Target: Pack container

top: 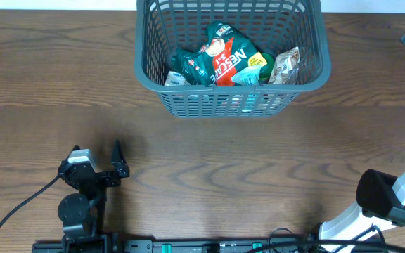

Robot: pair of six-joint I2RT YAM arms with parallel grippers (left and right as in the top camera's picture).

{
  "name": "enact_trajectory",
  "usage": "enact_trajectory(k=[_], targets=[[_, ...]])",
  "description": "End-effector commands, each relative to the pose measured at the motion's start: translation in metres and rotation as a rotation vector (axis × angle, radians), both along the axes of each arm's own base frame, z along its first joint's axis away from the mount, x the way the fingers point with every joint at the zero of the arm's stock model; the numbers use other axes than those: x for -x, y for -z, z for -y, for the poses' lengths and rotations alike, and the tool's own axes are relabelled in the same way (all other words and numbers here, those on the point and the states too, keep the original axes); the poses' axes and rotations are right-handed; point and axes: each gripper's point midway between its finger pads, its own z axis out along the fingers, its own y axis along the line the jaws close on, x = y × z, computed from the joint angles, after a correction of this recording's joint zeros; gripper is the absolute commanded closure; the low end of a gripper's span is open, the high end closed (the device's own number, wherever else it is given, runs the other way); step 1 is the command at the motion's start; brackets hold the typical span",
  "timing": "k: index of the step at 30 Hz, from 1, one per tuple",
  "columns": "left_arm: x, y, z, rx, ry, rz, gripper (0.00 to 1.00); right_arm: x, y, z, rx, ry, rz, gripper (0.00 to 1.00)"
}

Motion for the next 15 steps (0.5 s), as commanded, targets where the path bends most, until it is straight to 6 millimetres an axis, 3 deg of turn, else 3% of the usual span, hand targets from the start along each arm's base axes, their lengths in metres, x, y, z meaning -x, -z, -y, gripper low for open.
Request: enact_trajectory(k=[1,4,15], targets=[[0.0001,0.0143,0.0016,-0.115,0.028,-0.032,0.01,-0.0007,0.0016,0.0011,-0.008,0.015,0.002,0.01],[0.0001,0.0143,0.0007,-0.184,0.034,-0.035,0.01,-0.0007,0.0016,0.0011,-0.008,0.015,0.002,0.01],[0.0001,0.0156,0.0008,-0.187,0.036,-0.041,0.01,-0.0007,0.0016,0.0011,-0.008,0.015,0.002,0.01]])
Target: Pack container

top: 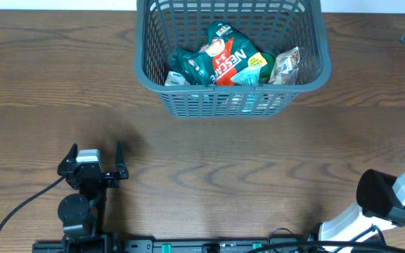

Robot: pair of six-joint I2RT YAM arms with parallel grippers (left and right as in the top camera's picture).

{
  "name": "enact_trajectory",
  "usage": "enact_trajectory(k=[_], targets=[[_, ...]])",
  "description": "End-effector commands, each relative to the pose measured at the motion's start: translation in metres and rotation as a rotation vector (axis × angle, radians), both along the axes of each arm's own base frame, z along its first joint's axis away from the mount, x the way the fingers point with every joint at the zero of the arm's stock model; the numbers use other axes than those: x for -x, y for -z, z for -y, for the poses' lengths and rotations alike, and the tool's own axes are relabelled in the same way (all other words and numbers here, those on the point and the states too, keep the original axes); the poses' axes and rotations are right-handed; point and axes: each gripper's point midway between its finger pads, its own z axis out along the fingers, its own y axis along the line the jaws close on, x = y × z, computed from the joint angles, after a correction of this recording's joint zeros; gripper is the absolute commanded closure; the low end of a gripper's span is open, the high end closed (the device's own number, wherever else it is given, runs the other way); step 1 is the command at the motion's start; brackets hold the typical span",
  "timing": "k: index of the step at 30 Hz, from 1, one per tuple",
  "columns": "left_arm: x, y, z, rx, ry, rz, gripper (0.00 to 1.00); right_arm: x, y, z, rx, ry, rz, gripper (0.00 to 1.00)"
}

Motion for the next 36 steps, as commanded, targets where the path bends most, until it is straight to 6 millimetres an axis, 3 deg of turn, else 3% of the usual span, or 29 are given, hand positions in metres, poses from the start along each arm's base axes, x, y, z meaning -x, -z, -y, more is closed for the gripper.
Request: enact_trajectory(k=[1,17,21,25,29,32,36], targets=[[0.000,0.015,0.001,-0.015,0.007,-0.034,0.03,-0.001,0.002,0.001,-0.008,0.015,0.001,0.01],[0.000,0.015,0.001,-0.015,0.007,-0.034,0.01,-0.001,0.002,0.001,-0.008,0.015,0.002,0.01],[0.000,0.015,0.001,-0.015,0.007,-0.034,0.01,0.010,-0.012,-0.002,0.003,0.015,0.038,0.01],[0.000,0.015,0.001,-0.015,0.007,-0.034,0.02,0.034,-0.038,-0.014,0.024,0.002,0.108,0.01],[0.000,0.015,0.001,-0.015,0.007,-0.034,0.02,0.070,-0.057,-0.043,0.035,-0.055,0.163,0.01],[0.000,0.015,0.001,-0.015,0.007,-0.034,0.02,0.101,-0.057,-0.070,0.031,-0.128,0.172,0.01],[0.000,0.015,0.001,-0.016,0.007,-0.034,0.01,0.139,-0.049,-0.085,0.070,-0.181,0.197,0.01]])
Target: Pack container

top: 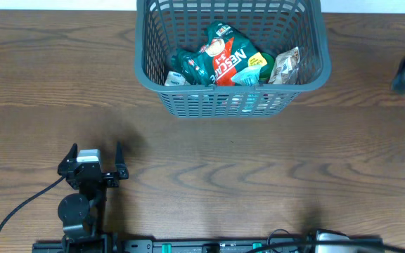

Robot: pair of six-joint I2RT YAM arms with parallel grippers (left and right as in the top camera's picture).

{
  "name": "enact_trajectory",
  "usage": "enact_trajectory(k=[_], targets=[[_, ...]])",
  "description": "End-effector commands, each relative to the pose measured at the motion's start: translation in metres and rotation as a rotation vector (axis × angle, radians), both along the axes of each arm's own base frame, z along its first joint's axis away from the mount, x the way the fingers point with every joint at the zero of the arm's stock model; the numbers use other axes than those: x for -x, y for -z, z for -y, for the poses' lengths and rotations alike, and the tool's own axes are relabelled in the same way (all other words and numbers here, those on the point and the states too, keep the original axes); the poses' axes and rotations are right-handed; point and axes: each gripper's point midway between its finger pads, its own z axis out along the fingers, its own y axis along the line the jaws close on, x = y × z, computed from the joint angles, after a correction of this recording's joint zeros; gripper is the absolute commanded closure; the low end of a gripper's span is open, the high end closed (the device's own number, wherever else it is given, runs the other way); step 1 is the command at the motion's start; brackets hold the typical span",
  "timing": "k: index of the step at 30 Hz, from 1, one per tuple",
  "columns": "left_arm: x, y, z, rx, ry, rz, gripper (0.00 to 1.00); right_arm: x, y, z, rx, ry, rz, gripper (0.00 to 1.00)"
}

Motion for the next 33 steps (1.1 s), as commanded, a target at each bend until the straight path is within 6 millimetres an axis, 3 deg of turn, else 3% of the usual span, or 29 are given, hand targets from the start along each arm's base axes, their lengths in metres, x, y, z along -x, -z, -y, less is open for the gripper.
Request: enact_trajectory(k=[1,6,9,14,22,33], targets=[[0.000,0.015,0.001,-0.009,0.006,-0.034,0.01,0.029,0.015,-0.006,0.021,-0.013,0.003,0.01],[0.000,0.015,0.001,-0.009,0.006,-0.034,0.01,0.053,0.034,-0.010,0.031,-0.019,0.123,0.01],[0.000,0.016,0.001,-0.009,0.006,-0.035,0.01,0.054,0.058,-0.015,0.037,-0.055,0.187,0.01],[0.000,0.016,0.001,-0.009,0.006,-0.035,0.01,0.038,0.102,-0.029,0.056,-0.162,0.310,0.01],[0.000,0.016,0.001,-0.010,0.006,-0.035,0.01,0.008,0.152,-0.055,0.167,-0.367,0.482,0.01],[0.000,0.016,0.001,-0.009,0.006,-0.035,0.02,-0.015,0.236,-0.068,0.175,-0.452,0.586,0.01]])
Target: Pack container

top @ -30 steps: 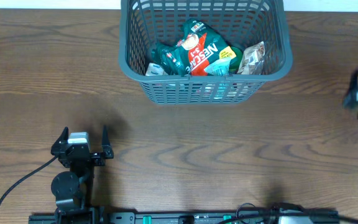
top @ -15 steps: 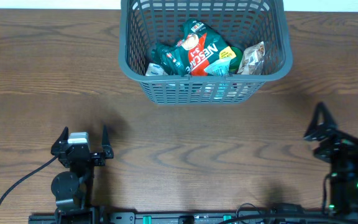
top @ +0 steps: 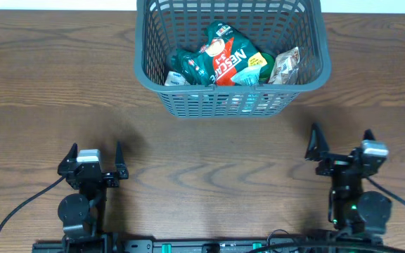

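Note:
A grey plastic basket [top: 181, 98] stands at the far middle of the wooden table. Inside it lie several snack packets, among them a red and green Nescafe packet [top: 225, 56], a dark green packet [top: 190, 67] and a pale wrapped packet [top: 285, 65]. My left gripper [top: 95, 151] rests low at the near left, open, nothing between its fingers. My right gripper [top: 341, 140] rests low at the near right, open and empty too. Both stand well short of the basket.
A black cable [top: 20, 207] runs from the left arm toward the near left edge. A rail with green markings [top: 209, 246] lies along the near edge between the two arm bases.
The right arm was a dark blur at the far right edge; now it sits at the near right with its gripper open. The left arm and the basket's contents are unchanged.
The left gripper was turned slightly at the near left, then sat squared up and stayed. The right arm was raised at the right edge, its base showing at the near right, then blurred at the far right, and now sits low at the near right.

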Robot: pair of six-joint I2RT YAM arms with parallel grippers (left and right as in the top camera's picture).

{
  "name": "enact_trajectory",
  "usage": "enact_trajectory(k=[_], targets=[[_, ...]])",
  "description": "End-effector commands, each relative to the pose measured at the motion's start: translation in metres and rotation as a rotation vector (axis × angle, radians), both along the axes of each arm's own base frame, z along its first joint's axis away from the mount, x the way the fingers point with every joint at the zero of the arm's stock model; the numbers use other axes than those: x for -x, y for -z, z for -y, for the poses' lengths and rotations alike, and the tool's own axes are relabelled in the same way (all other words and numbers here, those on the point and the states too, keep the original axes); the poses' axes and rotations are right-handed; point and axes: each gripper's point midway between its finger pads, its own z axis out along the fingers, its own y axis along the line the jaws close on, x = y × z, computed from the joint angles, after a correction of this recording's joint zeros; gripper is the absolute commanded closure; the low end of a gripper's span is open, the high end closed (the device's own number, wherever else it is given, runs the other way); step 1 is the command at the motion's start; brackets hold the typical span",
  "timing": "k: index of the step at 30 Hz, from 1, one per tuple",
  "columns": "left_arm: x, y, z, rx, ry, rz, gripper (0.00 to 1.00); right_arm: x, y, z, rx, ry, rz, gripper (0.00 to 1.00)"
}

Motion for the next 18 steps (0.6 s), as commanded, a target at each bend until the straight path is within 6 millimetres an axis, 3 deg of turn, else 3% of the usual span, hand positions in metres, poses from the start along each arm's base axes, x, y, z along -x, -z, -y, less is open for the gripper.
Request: enact_trajectory(k=[1,6,18], targets=[[0.000,0.016,0.001,-0.009,0.007,-0.037,0.01,-0.001,0.023,-0.010,0.018,-0.055,-0.005,0.01],[0.000,0.016,0.001,-0.009,0.007,-0.036,0.02,0.000,0.040,-0.010,0.018,-0.055,-0.011,0.01],[0.000,0.016,0.001,-0.009,0.007,-0.036,0.02,0.002,0.054,-0.014,0.034,-0.070,-0.007,0.01]])
